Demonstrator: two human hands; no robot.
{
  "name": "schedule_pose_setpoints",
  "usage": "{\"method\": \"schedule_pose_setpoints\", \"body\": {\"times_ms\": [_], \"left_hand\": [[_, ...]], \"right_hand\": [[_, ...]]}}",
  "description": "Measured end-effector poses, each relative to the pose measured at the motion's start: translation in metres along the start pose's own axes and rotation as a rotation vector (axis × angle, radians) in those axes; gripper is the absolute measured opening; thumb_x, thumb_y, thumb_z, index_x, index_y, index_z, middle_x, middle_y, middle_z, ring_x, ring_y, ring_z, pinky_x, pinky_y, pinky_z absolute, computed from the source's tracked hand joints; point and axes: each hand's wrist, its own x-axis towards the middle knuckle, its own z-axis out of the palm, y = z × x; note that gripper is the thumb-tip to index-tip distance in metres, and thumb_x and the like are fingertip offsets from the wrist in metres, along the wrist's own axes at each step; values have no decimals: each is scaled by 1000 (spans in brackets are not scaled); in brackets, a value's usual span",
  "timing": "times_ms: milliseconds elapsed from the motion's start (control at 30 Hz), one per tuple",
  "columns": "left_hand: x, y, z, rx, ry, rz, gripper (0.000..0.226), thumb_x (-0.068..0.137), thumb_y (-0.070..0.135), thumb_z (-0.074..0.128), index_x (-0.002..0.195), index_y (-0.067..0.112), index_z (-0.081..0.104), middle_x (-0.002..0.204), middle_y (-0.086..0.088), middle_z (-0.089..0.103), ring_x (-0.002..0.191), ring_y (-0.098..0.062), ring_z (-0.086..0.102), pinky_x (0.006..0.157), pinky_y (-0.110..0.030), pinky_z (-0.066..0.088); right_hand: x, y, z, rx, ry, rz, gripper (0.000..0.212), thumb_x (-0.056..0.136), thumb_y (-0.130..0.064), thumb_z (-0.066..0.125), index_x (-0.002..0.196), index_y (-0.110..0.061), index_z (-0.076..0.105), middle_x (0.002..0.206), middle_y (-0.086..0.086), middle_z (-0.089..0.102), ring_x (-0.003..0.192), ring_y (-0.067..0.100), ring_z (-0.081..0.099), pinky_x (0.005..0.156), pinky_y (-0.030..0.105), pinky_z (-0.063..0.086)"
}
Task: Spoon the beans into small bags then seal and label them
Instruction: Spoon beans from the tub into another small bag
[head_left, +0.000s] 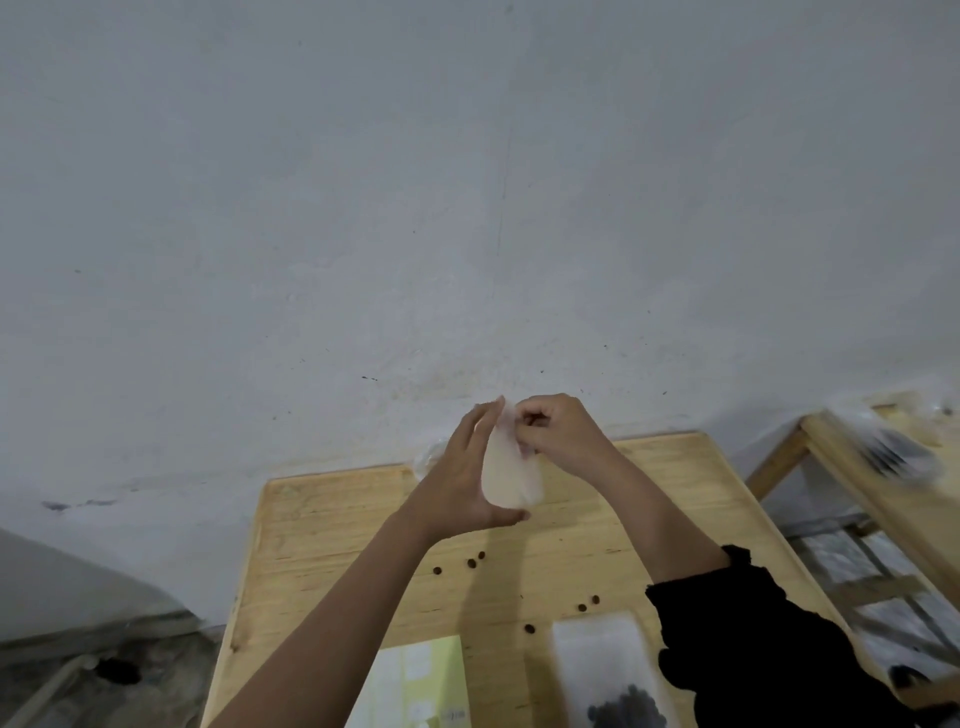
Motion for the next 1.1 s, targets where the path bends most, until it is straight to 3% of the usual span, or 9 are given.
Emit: {"method": "schedule_pose_setpoints", "body": {"times_ms": [67, 167, 267, 433, 567, 667, 867, 1033, 1100], "left_hand": [[-2, -3, -2, 16, 53, 22, 121, 59, 48, 83, 147, 33, 1, 144, 14, 11, 131, -9, 27, 95, -39, 49], [-4, -7, -5, 76, 127, 67, 114, 61, 48, 80, 148, 23, 10, 137, 7, 21, 126, -7, 30, 97, -32, 46], [-5, -10, -9, 83, 176, 39, 114, 60, 56, 74, 148, 19, 11, 135, 7, 22, 125, -7, 30, 95, -23, 41], [-11, -12, -13, 41, 293, 17, 111, 58, 60, 69, 146, 13, 20, 131, 7, 24, 121, -3, 28, 88, -4, 29], [-16, -14, -10, 82, 372, 135, 95, 66, 54, 69, 139, 10, 27, 128, 9, 30, 122, -15, 35, 96, -19, 36], [-14, -15, -7, 117, 381, 202, 84, 69, 50, 69, 135, 17, 30, 131, 6, 32, 122, -18, 37, 99, -29, 40], [3, -28, -1, 185, 296, 178, 80, 67, 41, 77, 133, 8, 45, 128, -3, 49, 118, -11, 42, 98, -30, 40], [8, -31, -3, 202, 247, 142, 83, 67, 51, 67, 134, 9, 42, 124, -2, 52, 110, -11, 44, 95, -19, 33], [8, -33, -4, 168, 228, 119, 84, 67, 52, 67, 135, 11, 39, 123, -2, 51, 108, -12, 44, 94, -23, 36]], "right_hand": [[3, 2, 2, -152, 40, -95, 11, 80, 3, 55, 70, 5, 60, 66, 6, 53, 60, 14, 49, 56, 16, 44], [7, 6, 7, -356, 74, -181, 12, 81, -2, 56, 77, -9, 65, 73, 1, 56, 68, 17, 54, 65, 29, 48], [3, 2, 14, -215, 134, -170, 14, 83, -6, 58, 89, -19, 59, 79, -2, 62, 75, 11, 61, 67, 22, 51], [-2, -7, 29, -129, 36, -80, 24, 81, -3, 57, 74, -25, 63, 87, -8, 68, 90, 8, 62, 80, 23, 50], [0, -13, 34, -225, -154, 83, 27, 78, -18, 65, 105, -22, 66, 99, -8, 65, 82, 6, 60, 61, 11, 41], [-3, -18, 38, -285, -140, 70, 29, 75, -21, 66, 103, -21, 57, 91, -10, 58, 77, 7, 56, 58, 13, 38], [-1, -14, 34, -365, -168, 82, 37, 74, -21, 67, 107, -13, 53, 92, -5, 52, 79, 10, 52, 59, 18, 42], [10, -1, 24, -254, -180, 75, 45, 69, -26, 77, 112, -19, 63, 95, -11, 59, 85, 4, 55, 65, 11, 40], [17, 3, 24, -228, -201, 79, 46, 68, -28, 80, 111, -20, 65, 94, -13, 60, 83, -1, 55, 65, 9, 39]]}}
